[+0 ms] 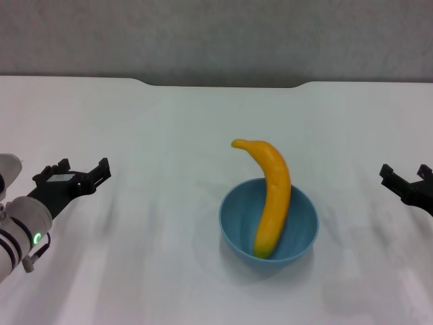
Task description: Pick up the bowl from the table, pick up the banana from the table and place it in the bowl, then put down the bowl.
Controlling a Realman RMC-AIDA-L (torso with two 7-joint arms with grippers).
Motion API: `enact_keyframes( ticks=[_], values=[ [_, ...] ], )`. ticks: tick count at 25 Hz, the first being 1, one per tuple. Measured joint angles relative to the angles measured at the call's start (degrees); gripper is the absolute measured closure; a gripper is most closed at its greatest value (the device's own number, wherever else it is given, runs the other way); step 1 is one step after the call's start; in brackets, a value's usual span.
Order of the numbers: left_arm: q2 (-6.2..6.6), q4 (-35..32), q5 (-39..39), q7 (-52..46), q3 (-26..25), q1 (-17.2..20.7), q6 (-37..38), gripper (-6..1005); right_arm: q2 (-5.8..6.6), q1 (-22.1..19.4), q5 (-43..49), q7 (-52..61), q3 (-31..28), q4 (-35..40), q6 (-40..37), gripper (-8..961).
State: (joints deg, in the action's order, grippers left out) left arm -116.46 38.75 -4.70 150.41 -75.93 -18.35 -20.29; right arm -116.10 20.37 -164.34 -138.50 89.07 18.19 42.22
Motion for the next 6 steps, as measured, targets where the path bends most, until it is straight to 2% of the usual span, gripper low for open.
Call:
enact_keyframes(
  ticks=[6],
  values=[
    [-0.08,-1.32,-0.04,-0.63,0.0,-0.26,-1.54,136,0.04,0.58,-0.01,0.33,0.61,-0.47,-1.05,46]
  ],
)
